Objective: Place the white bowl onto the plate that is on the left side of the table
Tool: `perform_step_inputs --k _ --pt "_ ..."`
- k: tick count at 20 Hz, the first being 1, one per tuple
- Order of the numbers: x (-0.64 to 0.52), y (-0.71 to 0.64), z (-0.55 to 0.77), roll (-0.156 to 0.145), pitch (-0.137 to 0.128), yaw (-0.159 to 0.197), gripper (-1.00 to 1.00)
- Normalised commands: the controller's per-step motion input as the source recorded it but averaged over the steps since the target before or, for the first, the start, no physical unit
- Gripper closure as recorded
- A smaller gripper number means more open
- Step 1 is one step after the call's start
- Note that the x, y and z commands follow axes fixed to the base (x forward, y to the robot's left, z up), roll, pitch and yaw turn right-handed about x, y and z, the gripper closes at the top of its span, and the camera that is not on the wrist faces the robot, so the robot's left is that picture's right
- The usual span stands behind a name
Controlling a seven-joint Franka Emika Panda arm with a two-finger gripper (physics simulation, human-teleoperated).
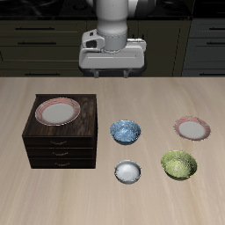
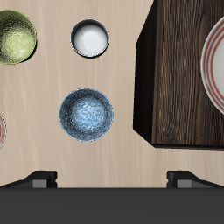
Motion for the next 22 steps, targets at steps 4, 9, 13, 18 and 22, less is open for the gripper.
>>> perform_step_inputs --k 4,9,13,18,22 --pt "0.35 0.01 -0.11 -0.003 0.021 -0.001 -1.0" --pt "0.38 0.1 -0.07 -0.001 0.012 -0.024 -1.0" --pt "0.32 0.16 -0.05 0.004 0.014 0.004 -1.0" --pt "0.27 0.09 0.0 0.008 0.012 -0.038 -1.0" --pt "0.35 0.21 -0.06 0.049 -0.001 0.044 -1.0"
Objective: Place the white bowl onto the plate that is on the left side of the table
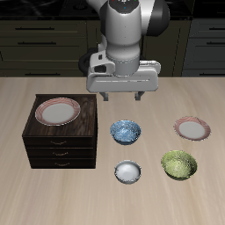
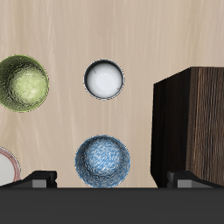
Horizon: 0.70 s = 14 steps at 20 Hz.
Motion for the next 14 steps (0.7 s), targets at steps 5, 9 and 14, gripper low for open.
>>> perform_step_inputs --k 5,9,14 --pt "0.37 0.1 -0.09 0.008 -0.009 -0.001 -1.0" --pt "0.19 -0.01 -0.1 -0.021 0.011 -0.014 -1.0" --pt "0.29 0.11 -0.06 0.012 -0.021 0.005 -1.0"
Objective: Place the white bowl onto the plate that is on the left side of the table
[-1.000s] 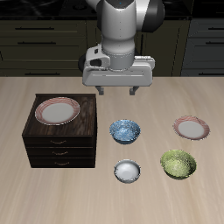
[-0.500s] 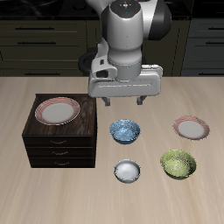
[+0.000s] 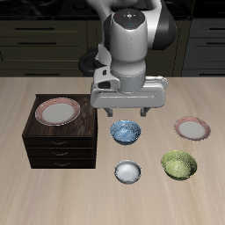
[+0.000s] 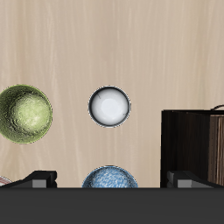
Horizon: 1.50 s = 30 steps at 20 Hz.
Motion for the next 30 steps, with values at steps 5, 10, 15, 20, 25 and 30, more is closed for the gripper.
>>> perform_step_inputs --k 5,10,15,20,25,30 --pt "0.2 0.27 -0.19 0.026 0.023 -0.022 -1.0" --pt "0.16 0.13 0.01 0.009 -0.015 0.012 -1.0" --pt "0.21 0.03 0.01 -0.016 0.009 0.01 -1.0" --pt "0.16 0.08 0.03 -0.003 -0.009 0.013 -1.0" --pt "0.18 0.14 -0.02 -0.008 0.016 -0.004 -1.0" --pt "0.05 0.09 -0.06 0.008 0.008 -0.016 -1.0"
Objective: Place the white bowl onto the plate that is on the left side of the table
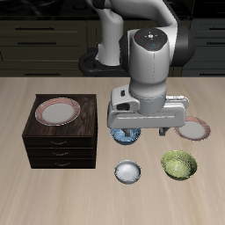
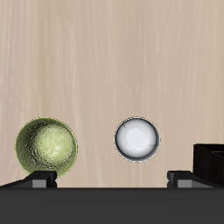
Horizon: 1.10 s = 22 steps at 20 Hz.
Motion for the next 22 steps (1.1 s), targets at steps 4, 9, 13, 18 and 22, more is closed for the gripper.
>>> perform_step_inputs --k 4,9,13,18,22 --pt "0.05 -0.04 -0.2 -0.005 0.009 -0.016 -1.0" --pt "0.03 -0.01 -0.31 -0.01 0.029 -0.013 -1.0" --pt "0.01 0.05 -0.37 0.004 0.043 -0.035 -1.0" --pt "-0.07 0.11 -0.31 0.014 0.027 -0.026 -1.0" --pt "0.02 -0.07 -0.18 -0.015 0.015 0.0 -1.0"
